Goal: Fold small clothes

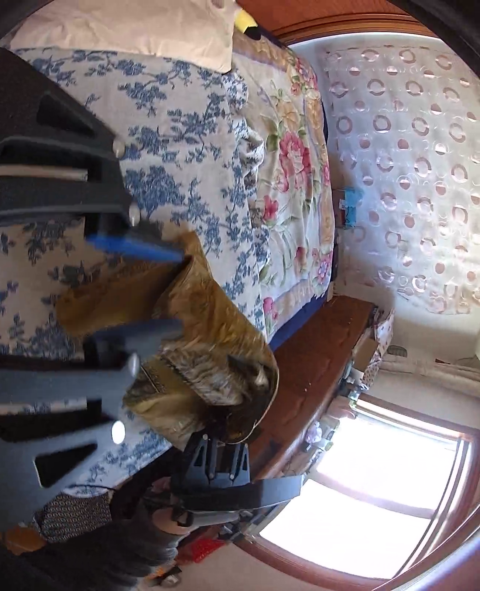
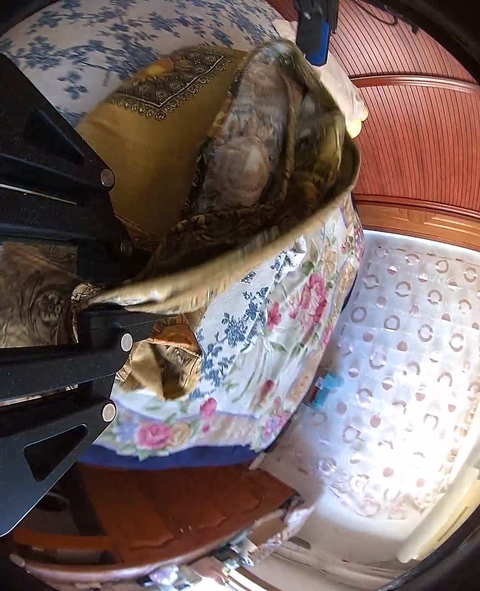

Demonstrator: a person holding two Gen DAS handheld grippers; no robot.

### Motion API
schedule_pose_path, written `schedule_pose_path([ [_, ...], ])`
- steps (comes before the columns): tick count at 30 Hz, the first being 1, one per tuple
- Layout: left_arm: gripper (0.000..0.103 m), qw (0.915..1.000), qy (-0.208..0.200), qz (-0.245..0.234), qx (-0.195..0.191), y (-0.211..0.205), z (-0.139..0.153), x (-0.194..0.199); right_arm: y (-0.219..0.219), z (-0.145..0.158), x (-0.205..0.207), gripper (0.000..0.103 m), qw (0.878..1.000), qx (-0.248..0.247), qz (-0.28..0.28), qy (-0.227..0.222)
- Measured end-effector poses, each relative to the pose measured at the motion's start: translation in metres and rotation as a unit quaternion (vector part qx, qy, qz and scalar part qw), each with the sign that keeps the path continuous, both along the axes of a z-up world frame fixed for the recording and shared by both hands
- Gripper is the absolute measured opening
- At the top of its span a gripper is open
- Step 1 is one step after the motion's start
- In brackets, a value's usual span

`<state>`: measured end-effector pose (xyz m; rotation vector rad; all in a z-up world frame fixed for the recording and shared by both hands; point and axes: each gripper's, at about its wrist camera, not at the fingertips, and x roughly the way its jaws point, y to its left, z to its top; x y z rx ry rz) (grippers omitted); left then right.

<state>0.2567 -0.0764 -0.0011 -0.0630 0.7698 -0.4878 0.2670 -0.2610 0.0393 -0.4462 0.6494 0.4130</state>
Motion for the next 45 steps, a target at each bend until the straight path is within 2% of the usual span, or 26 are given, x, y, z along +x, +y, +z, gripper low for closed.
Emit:
schedule_pose_path([
  [2,0.062,0.9997,-0.001,-0.018,0.013,-0.003,-0.006,0.003,-0.005,-0.002,0.010,0.012,1.000,0.013,-0.003,0.005],
  [3,0.072,0.9994,0.005,-0.028,0.018,-0.005,-0.013,0.006,-0.007,-0.003,0.013,0.016,1.000,0.020,-0.005,0.006],
  [6,0.075,0.9988,0.027,-0.038,0.019,-0.012,-0.028,0.017,-0.025,0.004,0.006,0.033,0.999,0.051,-0.017,-0.004],
  [7,0.075,0.9986,0.032,-0.037,0.023,-0.014,-0.033,0.020,-0.031,0.009,0.004,0.047,0.998,0.062,-0.022,-0.010],
  [8,0.075,0.9984,0.034,-0.036,0.027,-0.017,-0.037,0.023,-0.036,0.013,-0.002,0.055,0.996,0.077,-0.031,-0.022],
  [11,0.075,0.9980,0.038,-0.033,0.038,-0.024,-0.046,0.034,-0.060,0.037,-0.014,0.068,0.988,0.141,-0.045,-0.048],
  [14,0.075,0.9985,0.035,-0.019,0.039,-0.025,-0.047,0.046,-0.075,0.046,-0.027,0.069,0.986,0.150,-0.056,-0.055],
  [18,0.075,0.9985,0.033,0.003,0.043,-0.023,-0.050,0.069,-0.079,0.029,-0.041,0.069,0.992,0.113,-0.059,-0.018],
  [21,0.075,0.9984,0.034,0.019,0.040,-0.019,-0.054,0.080,-0.081,0.017,-0.036,0.069,0.995,0.080,-0.053,0.015],
  [24,0.075,0.9974,0.014,0.053,0.047,-0.014,-0.054,0.086,-0.079,0.012,-0.032,0.069,0.997,0.062,-0.043,0.033],
  [28,0.075,0.9967,0.022,0.068,0.038,-0.007,-0.059,0.092,-0.073,0.010,0.003,0.069,0.998,0.031,-0.048,0.037],
  [31,0.075,0.9964,0.021,0.068,0.046,-0.007,-0.061,0.090,-0.072,0.021,0.026,0.069,0.996,0.060,-0.062,0.032],
  [33,0.075,0.9965,0.020,0.071,0.041,-0.005,-0.060,0.087,-0.074,0.025,0.043,0.069,0.991,0.075,-0.107,0.024],
  [35,0.075,0.9966,0.017,0.073,0.035,-0.004,-0.058,0.082,-0.085,0.026,0.060,0.069,0.981,0.106,-0.159,0.031],
  [37,0.075,0.9968,0.018,0.070,0.034,-0.004,-0.058,0.079,-0.096,0.027,0.066,0.069,0.971,0.146,-0.184,0.048],
  [40,0.075,0.9978,0.030,0.051,0.031,-0.005,-0.061,0.070,-0.100,0.031,0.057,0.069,0.970,0.159,-0.176,0.048],
  [45,0.075,0.9973,0.059,0.035,0.026,-0.007,-0.074,0.068,-0.104,0.031,0.011,0.069,0.972,0.177,-0.144,0.061],
])
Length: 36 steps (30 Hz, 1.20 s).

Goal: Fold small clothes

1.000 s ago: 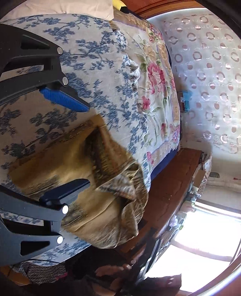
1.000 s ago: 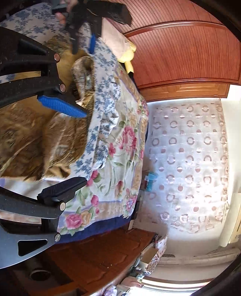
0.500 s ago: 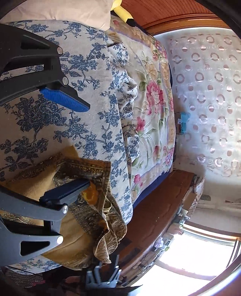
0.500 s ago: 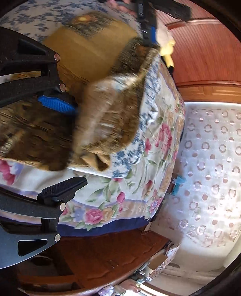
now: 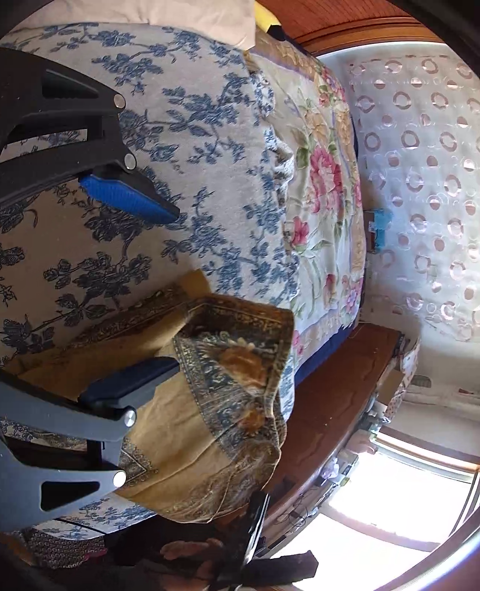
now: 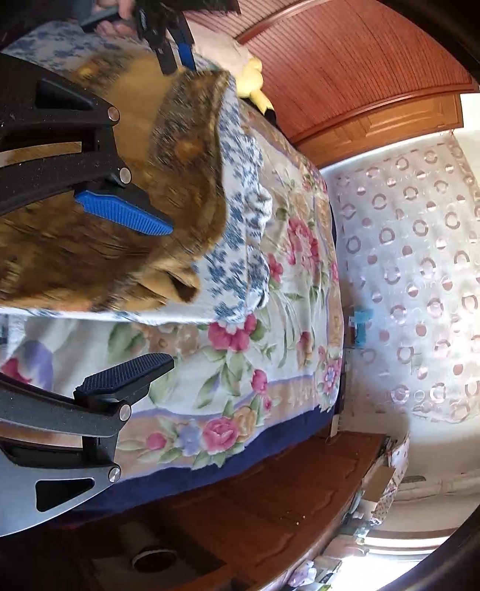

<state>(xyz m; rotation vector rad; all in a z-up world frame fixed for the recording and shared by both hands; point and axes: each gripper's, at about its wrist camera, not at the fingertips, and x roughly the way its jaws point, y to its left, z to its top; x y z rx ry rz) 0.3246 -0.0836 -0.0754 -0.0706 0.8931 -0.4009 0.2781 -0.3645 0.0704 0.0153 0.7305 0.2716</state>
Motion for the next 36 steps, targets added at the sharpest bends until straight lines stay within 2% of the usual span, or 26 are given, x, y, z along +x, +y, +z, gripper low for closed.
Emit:
schedule_pose_path([
  [3,0.075,0.9993,0.025,-0.005,-0.026,-0.002,-0.005,0.004,-0.010,-0.011,-0.012,0.073,1.000,0.018,0.010,0.014],
  [7,0.054,0.9965,0.058,-0.016,-0.059,-0.008,-0.010,0.006,-0.019,-0.031,-0.005,0.073,0.997,0.028,0.013,0.076],
  [10,0.050,0.9951,0.070,-0.028,-0.064,-0.018,-0.013,0.006,-0.024,-0.037,0.005,0.073,0.995,0.045,0.014,0.089],
  [13,0.050,0.9947,0.072,-0.028,-0.067,-0.024,-0.013,0.007,-0.023,-0.036,0.012,0.055,0.993,0.057,0.035,0.099],
  [14,0.049,0.9945,0.074,-0.029,-0.069,-0.025,-0.013,0.007,-0.022,-0.036,0.015,0.055,0.993,0.053,0.040,0.103],
  [18,0.027,0.9948,0.073,-0.032,-0.063,-0.031,-0.011,0.005,-0.022,-0.045,0.018,0.054,0.991,0.046,0.050,0.119],
  [19,0.017,0.9947,0.073,-0.035,-0.064,-0.033,-0.010,0.003,-0.024,-0.045,0.020,0.048,0.990,0.050,0.052,0.119],
  [21,0.012,0.9955,0.064,-0.040,-0.056,-0.035,-0.006,-0.001,-0.027,-0.044,0.021,0.035,0.989,0.059,0.061,0.122],
  [22,0.010,0.9962,0.057,-0.043,-0.051,-0.035,-0.003,-0.004,-0.025,-0.041,0.019,0.026,0.989,0.060,0.065,0.121],
  [23,0.010,0.9968,0.048,-0.046,-0.045,-0.036,0.001,-0.008,-0.023,-0.039,0.017,0.021,0.990,0.054,0.067,0.115],
  [25,0.009,0.9970,0.037,-0.047,-0.048,-0.036,0.008,-0.013,-0.019,-0.037,0.013,0.019,0.992,0.029,0.065,0.101],
  [27,0.009,0.9969,0.035,-0.049,-0.051,-0.034,0.011,-0.013,-0.016,-0.039,0.015,0.021,0.993,0.023,0.061,0.103],
  [30,0.009,0.9970,0.034,-0.050,-0.049,-0.033,0.011,-0.013,-0.012,-0.038,0.013,0.044,0.996,-0.021,0.034,0.079],
  [31,0.009,0.9971,0.032,-0.051,-0.046,-0.033,0.011,-0.013,-0.012,-0.036,0.013,0.056,0.997,-0.033,0.020,0.070],
  [32,0.009,0.9972,0.031,-0.051,-0.045,-0.033,0.011,-0.014,-0.014,-0.036,0.013,0.063,0.997,-0.042,0.004,0.059],
  [34,0.009,0.9974,0.028,-0.052,-0.043,-0.033,0.011,-0.014,-0.019,-0.040,0.017,0.071,0.997,-0.039,-0.010,0.058],
  [36,0.009,0.9973,0.027,-0.051,-0.044,-0.033,0.010,-0.013,-0.023,-0.049,0.026,0.072,0.997,-0.024,-0.009,0.075],
])
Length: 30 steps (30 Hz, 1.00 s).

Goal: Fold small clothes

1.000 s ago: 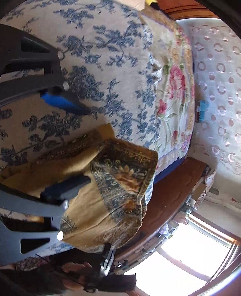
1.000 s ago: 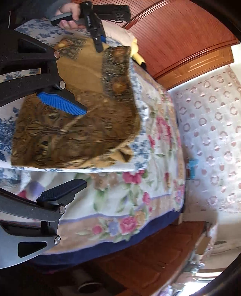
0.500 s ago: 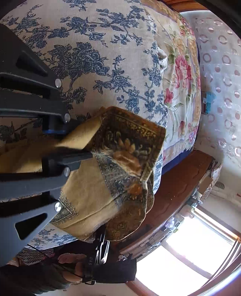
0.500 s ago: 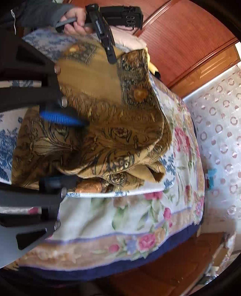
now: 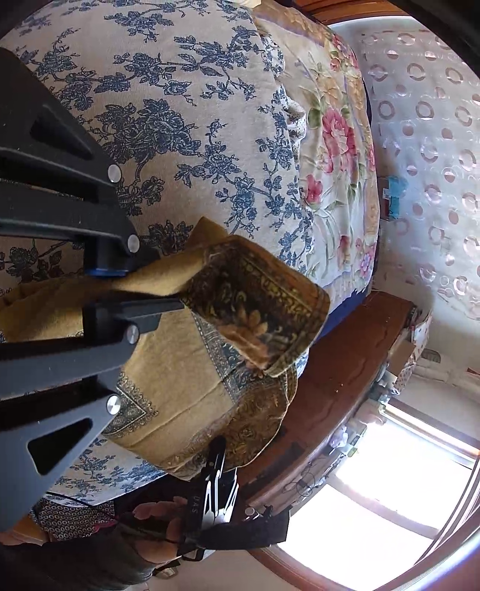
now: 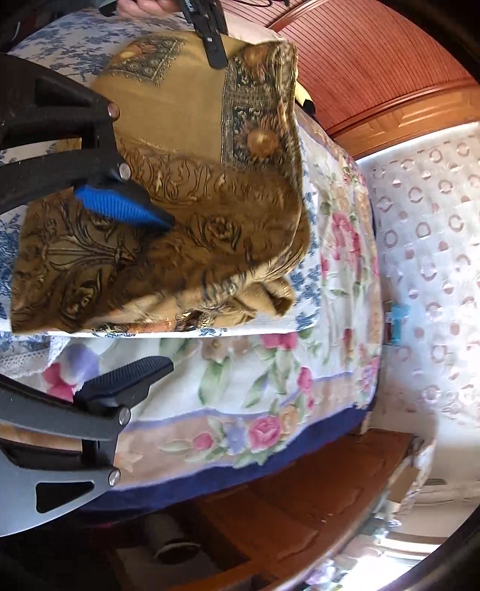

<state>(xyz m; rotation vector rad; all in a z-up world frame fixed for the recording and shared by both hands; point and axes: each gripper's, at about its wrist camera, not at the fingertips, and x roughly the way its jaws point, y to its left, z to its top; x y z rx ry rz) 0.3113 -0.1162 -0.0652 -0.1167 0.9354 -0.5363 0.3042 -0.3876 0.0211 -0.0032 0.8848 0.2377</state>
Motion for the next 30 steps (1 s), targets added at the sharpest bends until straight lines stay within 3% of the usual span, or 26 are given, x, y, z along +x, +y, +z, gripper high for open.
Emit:
schedule_pose_path([
  [5,0.009,1.0000,-0.003,-0.001,-0.002,-0.001,0.001,-0.002,-0.008,-0.016,0.016,0.068,0.998,0.061,0.009,0.028],
  [7,0.008,0.9999,-0.009,-0.007,-0.006,-0.002,0.003,-0.004,-0.009,-0.017,0.015,0.063,0.998,0.051,0.012,0.020],
  [9,0.008,0.9997,-0.016,-0.015,-0.015,-0.003,0.008,-0.008,-0.009,-0.013,0.011,0.024,0.998,0.052,0.036,0.009],
  [11,0.007,0.9992,-0.030,-0.020,-0.017,-0.003,0.016,-0.015,0.003,-0.001,0.002,0.013,0.999,0.020,0.039,-0.003],
  [14,0.007,0.9978,-0.048,-0.033,-0.033,-0.005,0.033,-0.025,0.011,0.008,-0.011,0.010,0.999,-0.012,0.047,-0.021],
  [17,0.007,0.9954,-0.067,-0.036,-0.057,0.002,0.056,-0.037,0.011,0.031,-0.021,0.010,0.998,0.000,0.044,-0.055],
  [22,0.007,0.9900,-0.111,-0.007,-0.087,0.052,0.099,-0.059,0.045,0.075,-0.025,0.010,0.991,0.004,0.084,-0.104],
  [26,0.007,0.9858,-0.137,0.057,-0.080,0.125,0.114,-0.085,0.114,0.104,-0.012,0.010,0.977,0.001,0.160,-0.141],
  [30,0.007,0.9764,-0.155,0.145,-0.041,0.206,0.115,-0.114,0.217,0.116,0.008,0.010,0.955,-0.009,0.247,-0.165],
])
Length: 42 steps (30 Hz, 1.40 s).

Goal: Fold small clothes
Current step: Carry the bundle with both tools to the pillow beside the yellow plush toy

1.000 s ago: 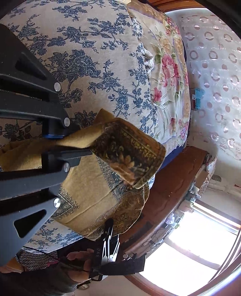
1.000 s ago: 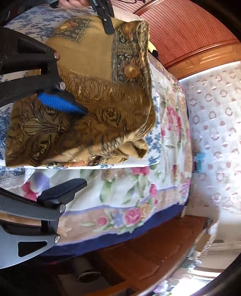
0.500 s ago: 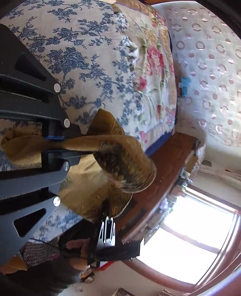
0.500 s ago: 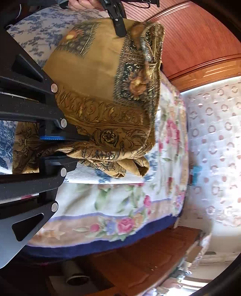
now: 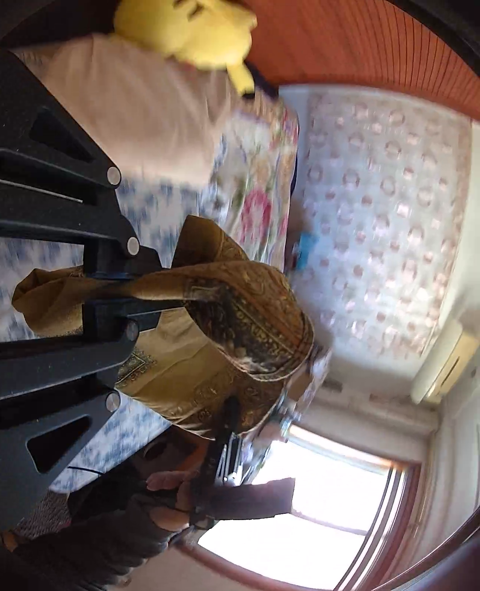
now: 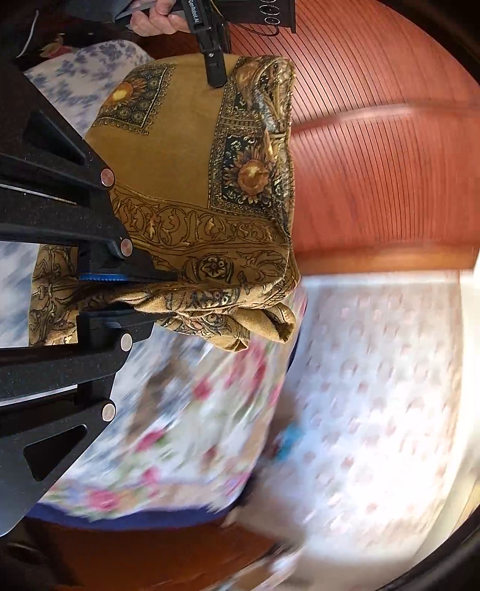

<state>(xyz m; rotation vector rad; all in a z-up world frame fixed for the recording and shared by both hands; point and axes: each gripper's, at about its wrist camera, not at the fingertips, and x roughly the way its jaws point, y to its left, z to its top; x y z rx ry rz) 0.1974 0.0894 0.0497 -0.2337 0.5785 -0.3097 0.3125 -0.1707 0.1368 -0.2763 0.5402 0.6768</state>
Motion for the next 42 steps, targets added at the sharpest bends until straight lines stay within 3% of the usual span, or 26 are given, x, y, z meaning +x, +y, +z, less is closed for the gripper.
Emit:
schedule_pose_path([
  [6,0.007,0.9941,0.013,0.107,0.008,0.085,-0.018,-0.029,0.152,-0.012,0.041,0.009,0.995,-0.020,0.093,-0.004],
  [12,0.007,0.9826,0.058,0.175,0.020,0.128,-0.070,-0.027,0.280,-0.045,0.091,0.010,0.988,-0.069,0.139,-0.010],
  [16,0.007,0.9732,0.084,0.208,0.049,0.135,-0.102,-0.021,0.323,-0.076,0.116,0.013,0.988,-0.103,0.116,-0.020],
  [20,0.014,0.9704,0.080,0.217,0.069,0.133,-0.109,-0.025,0.345,-0.087,0.128,0.035,0.993,-0.091,0.072,-0.017],
  [23,0.033,0.9702,0.069,0.217,0.083,0.131,-0.108,-0.032,0.331,-0.082,0.116,0.043,0.997,-0.066,0.038,-0.022],
  [24,0.046,0.9706,0.065,0.216,0.085,0.131,-0.107,-0.036,0.325,-0.079,0.095,0.045,0.997,-0.058,0.033,-0.025],
  [26,0.063,0.9728,0.053,0.210,0.081,0.135,-0.105,-0.047,0.305,-0.070,0.063,0.047,0.999,-0.039,0.025,-0.025],
  [27,0.080,0.9736,0.049,0.209,0.078,0.136,-0.102,-0.052,0.297,-0.069,0.053,0.047,0.999,-0.029,0.024,-0.021],
  [28,0.085,0.9740,0.040,0.209,0.077,0.135,-0.099,-0.059,0.280,-0.065,0.032,0.047,0.999,-0.021,0.023,-0.021],
  [33,0.085,0.9773,0.024,0.192,0.087,0.116,-0.076,-0.077,0.227,-0.068,-0.041,0.047,0.999,0.006,0.016,-0.035],
  [36,0.085,0.9772,0.009,0.181,0.111,0.090,-0.062,-0.084,0.190,-0.074,-0.083,0.047,0.999,0.026,-0.001,-0.039],
  [42,0.085,0.9861,-0.022,0.123,0.110,0.026,-0.034,-0.093,0.123,-0.070,-0.171,0.050,0.995,0.068,-0.048,-0.055],
])
